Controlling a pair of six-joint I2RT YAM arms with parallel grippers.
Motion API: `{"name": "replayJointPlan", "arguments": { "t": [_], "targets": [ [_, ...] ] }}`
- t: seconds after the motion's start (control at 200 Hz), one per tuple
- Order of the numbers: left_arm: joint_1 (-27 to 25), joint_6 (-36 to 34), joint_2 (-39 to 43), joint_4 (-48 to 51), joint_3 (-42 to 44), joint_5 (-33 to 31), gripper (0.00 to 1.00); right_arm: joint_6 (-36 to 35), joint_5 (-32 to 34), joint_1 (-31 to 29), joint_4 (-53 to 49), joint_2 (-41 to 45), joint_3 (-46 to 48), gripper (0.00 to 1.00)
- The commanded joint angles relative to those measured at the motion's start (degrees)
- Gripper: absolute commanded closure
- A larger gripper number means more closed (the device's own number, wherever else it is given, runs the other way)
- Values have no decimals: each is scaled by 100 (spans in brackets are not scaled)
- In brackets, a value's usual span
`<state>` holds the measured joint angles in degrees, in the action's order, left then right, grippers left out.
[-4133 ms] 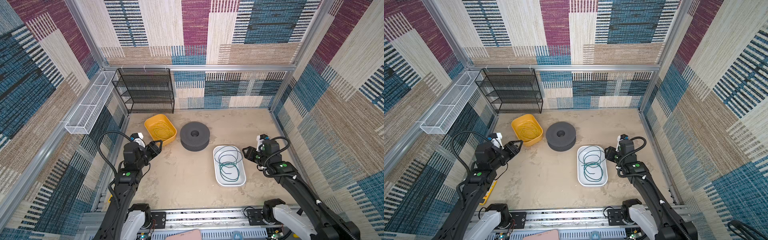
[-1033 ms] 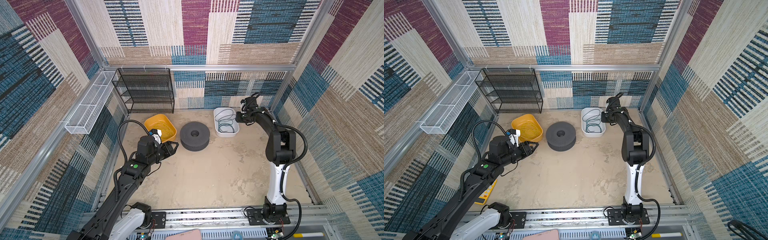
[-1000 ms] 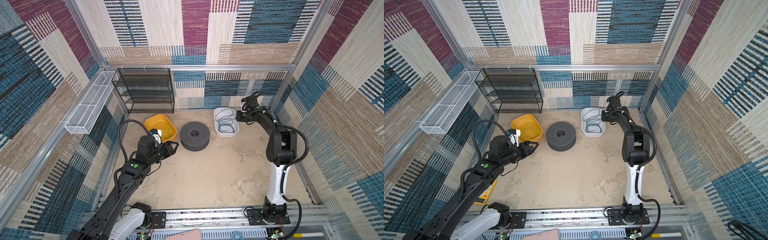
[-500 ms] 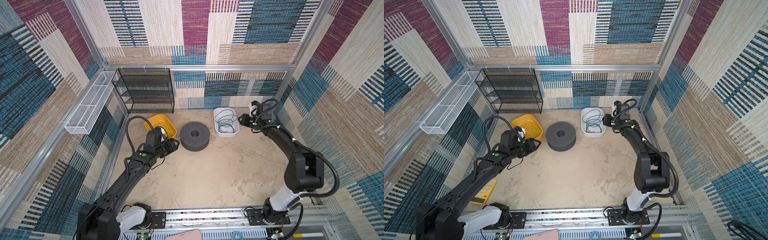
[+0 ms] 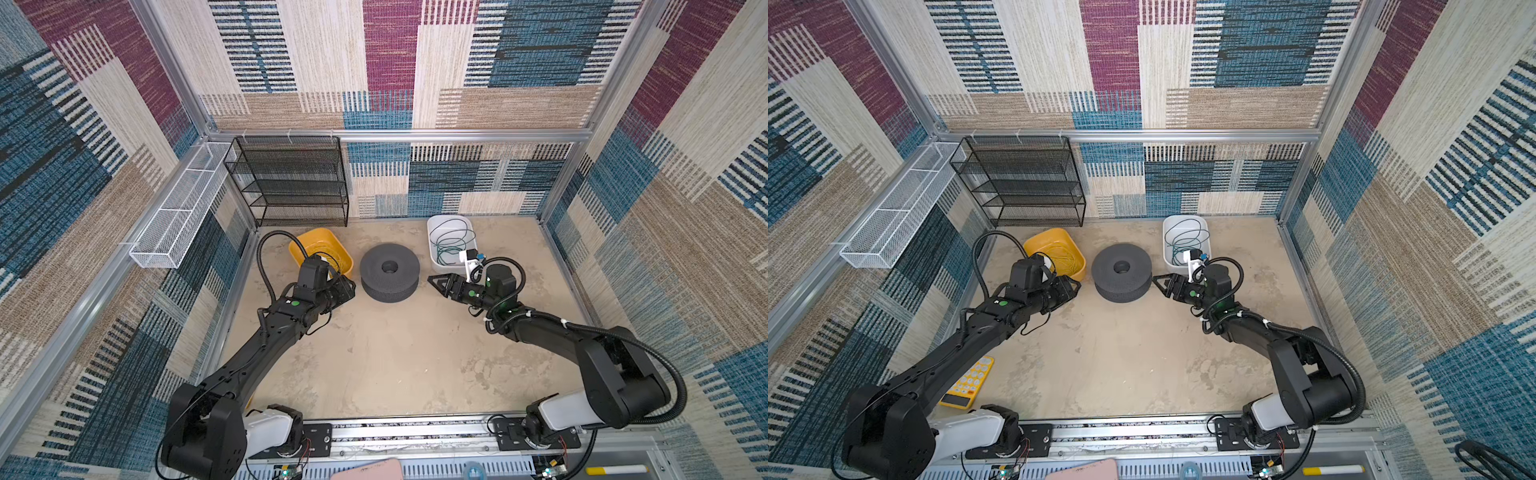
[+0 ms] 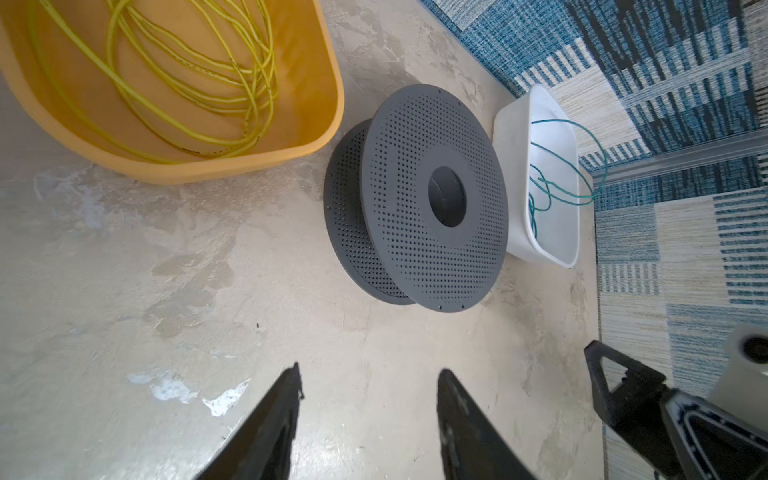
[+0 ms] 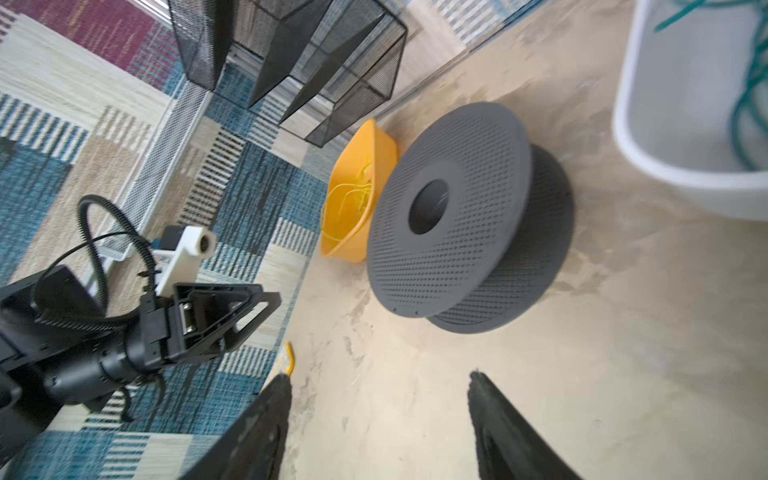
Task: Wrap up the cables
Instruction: 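Release the tub and move the right gripper to the gray spool flange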
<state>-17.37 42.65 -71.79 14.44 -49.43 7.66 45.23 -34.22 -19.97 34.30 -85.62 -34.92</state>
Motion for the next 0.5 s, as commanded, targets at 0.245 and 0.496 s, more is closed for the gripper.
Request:
{"name": "replayJointPlan", "arguments": {
  "t": [0.245, 0.496],
  "targets": [
    [18, -6, -19, -16, 5, -80, 45, 1288, -271, -87, 1935, -1164, -203, 32],
    [15, -52, 13, 128, -6, -19, 45, 1504, -109, -104, 2167, -1854, -333, 37]
  ]
}}
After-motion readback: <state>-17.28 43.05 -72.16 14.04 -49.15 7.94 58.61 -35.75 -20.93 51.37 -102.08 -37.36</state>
